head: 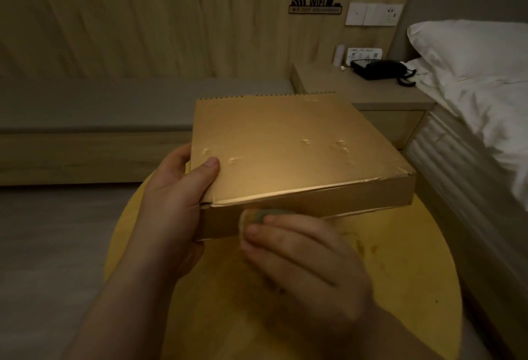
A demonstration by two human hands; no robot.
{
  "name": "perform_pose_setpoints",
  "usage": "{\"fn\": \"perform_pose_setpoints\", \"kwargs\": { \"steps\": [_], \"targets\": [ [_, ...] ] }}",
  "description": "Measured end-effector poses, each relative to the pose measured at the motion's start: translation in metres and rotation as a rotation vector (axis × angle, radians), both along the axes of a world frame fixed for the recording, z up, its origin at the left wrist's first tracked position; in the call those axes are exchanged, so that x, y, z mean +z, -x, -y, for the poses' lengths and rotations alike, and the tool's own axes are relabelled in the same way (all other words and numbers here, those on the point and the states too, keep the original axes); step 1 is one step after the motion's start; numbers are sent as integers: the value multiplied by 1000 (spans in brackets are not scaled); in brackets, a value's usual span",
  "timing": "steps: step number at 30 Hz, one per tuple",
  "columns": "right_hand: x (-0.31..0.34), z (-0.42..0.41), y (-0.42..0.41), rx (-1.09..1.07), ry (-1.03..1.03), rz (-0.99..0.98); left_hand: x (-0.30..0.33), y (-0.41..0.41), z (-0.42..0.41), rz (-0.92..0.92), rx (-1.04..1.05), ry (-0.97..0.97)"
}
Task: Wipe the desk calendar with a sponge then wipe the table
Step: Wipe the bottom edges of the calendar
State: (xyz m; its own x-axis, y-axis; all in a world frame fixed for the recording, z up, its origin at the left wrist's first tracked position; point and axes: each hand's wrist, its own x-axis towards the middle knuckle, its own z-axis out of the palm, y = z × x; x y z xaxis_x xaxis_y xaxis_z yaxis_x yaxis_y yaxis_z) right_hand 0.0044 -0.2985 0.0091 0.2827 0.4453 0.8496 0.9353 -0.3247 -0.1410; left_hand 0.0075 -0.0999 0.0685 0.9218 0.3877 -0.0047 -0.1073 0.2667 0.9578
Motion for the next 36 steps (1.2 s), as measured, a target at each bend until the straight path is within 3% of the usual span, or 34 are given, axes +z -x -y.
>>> {"fn": "perform_pose_setpoints", "kwargs": {
  "steps": [7,17,21,23,26,27,29,31,34,36],
  "targets": [
    [6,-26,6,64,14,28,-3,-1,-6,11,6,-84],
    [20,94,-19,-299,-81,54,-7,1,-8,0,-14,-23],
    [21,123,-29,-374,-79,-20,-12,1,-10,2,-7,-29],
    [27,120,-30,-362,-176,-160,-14,0,-11,15,-1,-45],
    [56,115,-47,-424,-569,-660,-15,1,-13,45,-12,-86],
    [68,116,-61,-496,-613,-813,-16,1,-12,59,-23,-101],
    [93,118,-88,-534,-576,-1125,-18,2,-14,88,-32,-117],
    [113,115,-109,-411,-458,-1375,-21,3,-15,97,-53,-116],
    [127,105,-122,-286,-170,-1481,-23,4,-17,90,-81,-108],
    [129,100,-124,-256,-142,-1476,-25,4,-19,92,-100,-107]
  ]
}}
